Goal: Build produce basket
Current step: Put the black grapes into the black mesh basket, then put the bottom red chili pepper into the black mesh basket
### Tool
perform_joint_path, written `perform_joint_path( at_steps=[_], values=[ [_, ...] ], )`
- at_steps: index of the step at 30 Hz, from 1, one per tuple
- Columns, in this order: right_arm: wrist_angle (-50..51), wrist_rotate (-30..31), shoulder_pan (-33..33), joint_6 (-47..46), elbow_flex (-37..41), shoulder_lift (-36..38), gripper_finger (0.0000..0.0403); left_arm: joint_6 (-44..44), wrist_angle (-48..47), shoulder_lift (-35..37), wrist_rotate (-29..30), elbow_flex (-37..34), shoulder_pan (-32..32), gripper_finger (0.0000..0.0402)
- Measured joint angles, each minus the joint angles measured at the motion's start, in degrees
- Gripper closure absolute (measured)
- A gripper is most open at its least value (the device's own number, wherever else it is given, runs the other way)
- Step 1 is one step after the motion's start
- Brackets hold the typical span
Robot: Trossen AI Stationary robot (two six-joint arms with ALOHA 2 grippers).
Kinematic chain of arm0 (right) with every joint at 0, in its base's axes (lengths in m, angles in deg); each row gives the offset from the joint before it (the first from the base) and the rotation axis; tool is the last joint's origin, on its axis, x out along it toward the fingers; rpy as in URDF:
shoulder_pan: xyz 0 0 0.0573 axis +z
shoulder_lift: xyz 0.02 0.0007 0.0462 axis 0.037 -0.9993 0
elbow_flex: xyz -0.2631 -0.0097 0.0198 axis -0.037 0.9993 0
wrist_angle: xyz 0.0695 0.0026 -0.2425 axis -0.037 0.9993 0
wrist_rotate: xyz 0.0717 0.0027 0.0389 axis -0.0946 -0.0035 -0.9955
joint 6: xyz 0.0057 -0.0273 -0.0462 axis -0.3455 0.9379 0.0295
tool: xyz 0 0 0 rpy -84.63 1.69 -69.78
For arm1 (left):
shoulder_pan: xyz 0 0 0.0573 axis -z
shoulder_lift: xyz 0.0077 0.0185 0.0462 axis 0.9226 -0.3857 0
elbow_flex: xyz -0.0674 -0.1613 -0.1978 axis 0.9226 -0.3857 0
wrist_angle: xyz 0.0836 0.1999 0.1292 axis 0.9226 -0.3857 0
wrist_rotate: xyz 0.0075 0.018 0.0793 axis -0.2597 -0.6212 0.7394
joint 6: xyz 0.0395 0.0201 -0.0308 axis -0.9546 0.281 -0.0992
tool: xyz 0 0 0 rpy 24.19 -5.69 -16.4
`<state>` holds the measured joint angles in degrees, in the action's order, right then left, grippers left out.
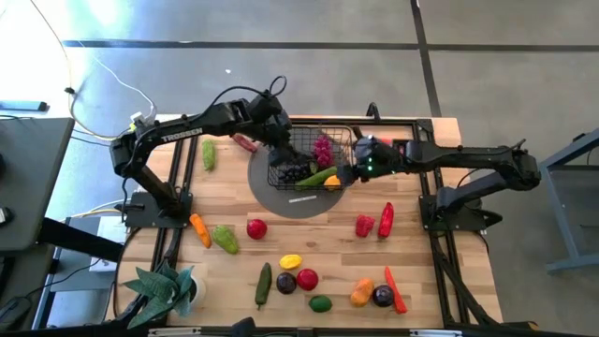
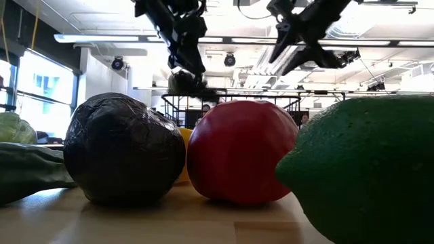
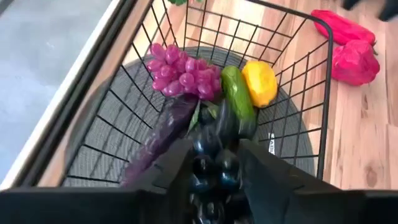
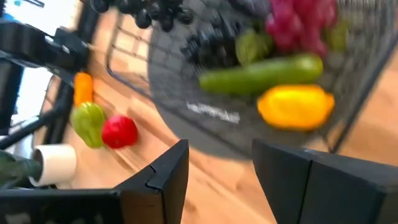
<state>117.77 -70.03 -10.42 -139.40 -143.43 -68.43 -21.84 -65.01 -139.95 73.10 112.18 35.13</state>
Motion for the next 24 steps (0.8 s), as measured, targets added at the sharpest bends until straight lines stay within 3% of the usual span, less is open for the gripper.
perform_joint_path(
  at_steps=[10, 24],
  values=[
    [13.1, 1.5, 10.3, -14.1, 0.0, 0.0, 0.0243, 4.6, 5.7, -0.1, 0.1, 0.0, 0.0, 0.0180],
    [29.0, 5.6, 20.2, -26.8, 0.0, 0.0, 0.0243, 5.4, 4.9, 1.4, 0.4, 0.0, 5.7, 0.0176]
  ],
)
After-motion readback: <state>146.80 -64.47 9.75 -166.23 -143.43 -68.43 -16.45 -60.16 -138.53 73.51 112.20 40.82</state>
